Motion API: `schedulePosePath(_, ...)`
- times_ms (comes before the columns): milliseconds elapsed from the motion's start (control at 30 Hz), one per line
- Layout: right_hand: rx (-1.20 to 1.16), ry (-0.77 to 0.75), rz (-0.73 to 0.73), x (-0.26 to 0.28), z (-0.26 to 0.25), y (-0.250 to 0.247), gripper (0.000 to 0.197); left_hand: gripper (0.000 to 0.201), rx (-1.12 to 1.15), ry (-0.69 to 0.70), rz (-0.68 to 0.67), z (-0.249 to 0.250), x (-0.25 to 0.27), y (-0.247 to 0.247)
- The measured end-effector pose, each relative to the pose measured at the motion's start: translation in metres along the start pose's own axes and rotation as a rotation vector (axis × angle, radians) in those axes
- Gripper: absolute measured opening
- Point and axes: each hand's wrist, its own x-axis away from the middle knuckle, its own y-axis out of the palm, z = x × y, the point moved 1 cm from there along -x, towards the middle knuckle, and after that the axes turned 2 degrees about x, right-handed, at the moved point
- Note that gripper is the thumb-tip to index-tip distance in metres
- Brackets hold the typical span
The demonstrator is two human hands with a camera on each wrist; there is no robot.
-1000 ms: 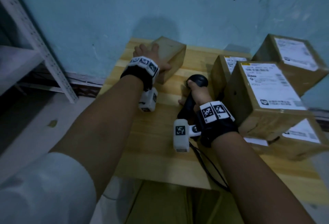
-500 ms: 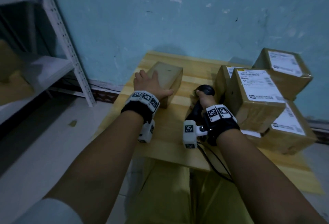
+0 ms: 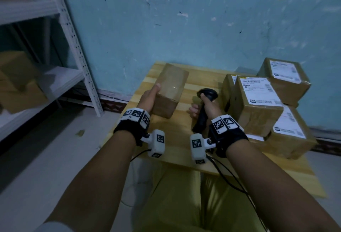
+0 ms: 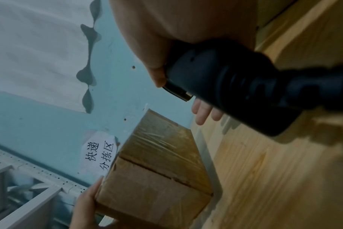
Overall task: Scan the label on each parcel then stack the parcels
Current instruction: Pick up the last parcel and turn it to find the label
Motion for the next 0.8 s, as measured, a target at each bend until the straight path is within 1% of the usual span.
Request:
schedulePosePath(67,-0.018,-0.018,-0.037,0.004,-0.005,0.002,0.030,0.089,0.090,-0.046,-0.001,-0.006,0.001,0.000)
schedulePosePath(100,-0.027,-0.021,-0.059,0.006,-0.007,0.002,0.032,0.096,0.132,-0.062,-0.003,-0.010,-0.001,-0.001)
schedulePosePath(233,-0.043,0.002,-0.137,0.012,-0.010,0.008,0.047,0.099,0.304,-0.093,-0.030,-0.017,-0.001,0.005)
schedulePosePath(300,-0.076,0.006,-0.169,0.015,-0.012,0.013,0.050,0.097,0.363,-0.075,-0.051,-0.013,0.000,0.010)
schedulePosePath(333,-0.096,-0.001,-0.173,0.016,-0.013,0.015,0.048,0.092,0.388,-0.062,-0.055,-0.006,0.006,0.014)
schedulePosePath(433,-0.111,-0.036,-0.170,0.015,-0.019,0.017,0.035,0.056,0.443,-0.011,-0.038,0.006,0.013,0.023)
schedulePosePath(467,-0.110,-0.046,-0.178,0.015,-0.020,0.017,0.030,0.051,0.464,-0.014,-0.035,0.007,0.012,0.024)
schedulePosePath(533,-0.116,-0.075,-0.190,0.013,-0.024,0.015,0.021,0.049,0.495,-0.004,-0.034,0.008,0.011,0.027)
schedulePosePath(633,-0.126,-0.083,-0.213,0.013,-0.027,0.011,0.021,0.047,0.542,-0.016,-0.061,0.010,0.014,0.030)
schedulePosePath(700,-0.139,-0.058,-0.247,0.013,-0.027,0.009,0.028,0.047,0.561,-0.019,-0.091,0.007,0.015,0.032)
schedulePosePath(800,-0.153,-0.062,-0.238,0.015,-0.027,0.010,0.047,0.049,0.584,-0.046,-0.096,0.003,0.018,0.035)
